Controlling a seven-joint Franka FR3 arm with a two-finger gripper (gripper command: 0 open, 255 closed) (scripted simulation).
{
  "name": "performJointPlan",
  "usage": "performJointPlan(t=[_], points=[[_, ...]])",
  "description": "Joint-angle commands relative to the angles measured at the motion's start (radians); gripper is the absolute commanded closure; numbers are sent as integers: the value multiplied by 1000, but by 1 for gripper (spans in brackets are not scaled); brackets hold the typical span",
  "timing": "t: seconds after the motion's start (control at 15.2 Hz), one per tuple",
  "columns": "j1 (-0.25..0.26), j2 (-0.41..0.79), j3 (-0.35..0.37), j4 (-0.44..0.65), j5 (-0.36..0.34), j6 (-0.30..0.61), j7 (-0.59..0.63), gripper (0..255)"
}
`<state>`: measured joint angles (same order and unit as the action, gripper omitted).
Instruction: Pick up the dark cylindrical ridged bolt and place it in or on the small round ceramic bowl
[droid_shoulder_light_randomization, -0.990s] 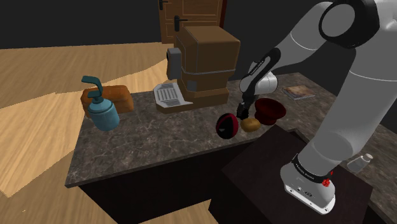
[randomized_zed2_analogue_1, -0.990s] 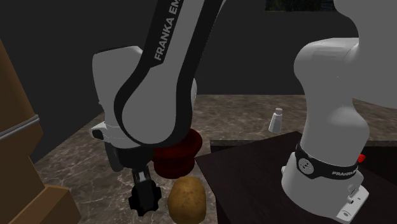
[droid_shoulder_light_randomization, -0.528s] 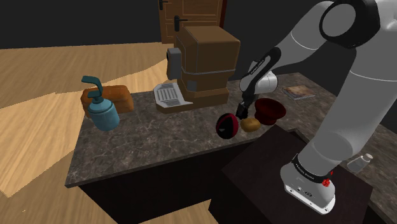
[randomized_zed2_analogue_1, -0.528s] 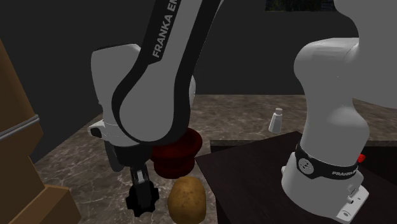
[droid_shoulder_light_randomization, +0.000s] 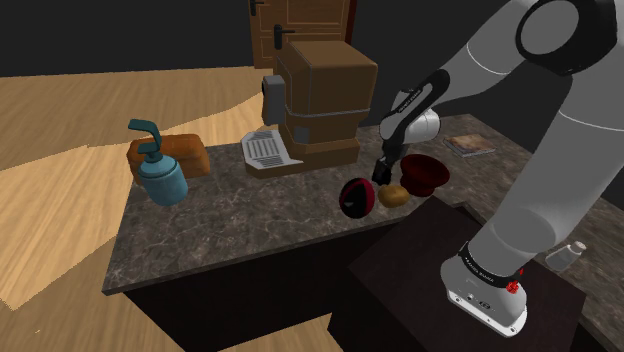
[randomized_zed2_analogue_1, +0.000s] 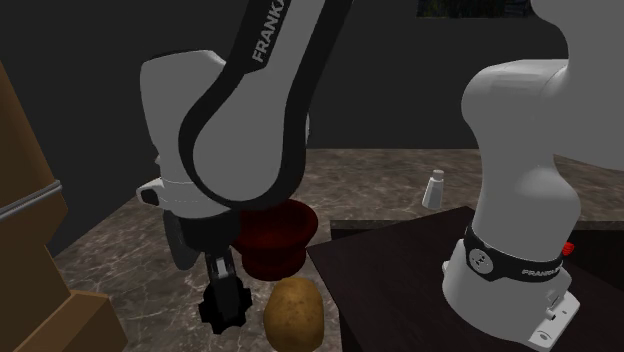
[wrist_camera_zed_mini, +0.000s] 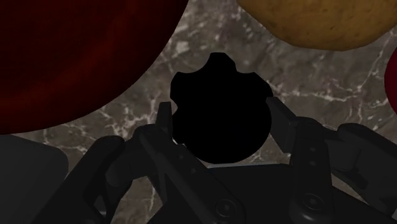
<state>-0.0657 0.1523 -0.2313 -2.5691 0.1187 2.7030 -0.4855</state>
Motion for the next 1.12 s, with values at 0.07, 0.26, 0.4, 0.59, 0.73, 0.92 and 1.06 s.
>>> performJointPlan(t=[0.07,0.26,0.4,0.59,0.73,0.92,1.06], points=[[6,-45,-11,-1,-30,-44,23,255],[8,-90,-18,0,-58,-87,43,255],[8,-118,-21,2,-74,-116,55,255],[8,-160,-23,7,-95,-161,71,255],[7,-186,-23,11,-107,-191,80,255],[5,-224,-23,20,-123,-236,92,255],[3,-248,-22,27,-132,-267,99,255]])
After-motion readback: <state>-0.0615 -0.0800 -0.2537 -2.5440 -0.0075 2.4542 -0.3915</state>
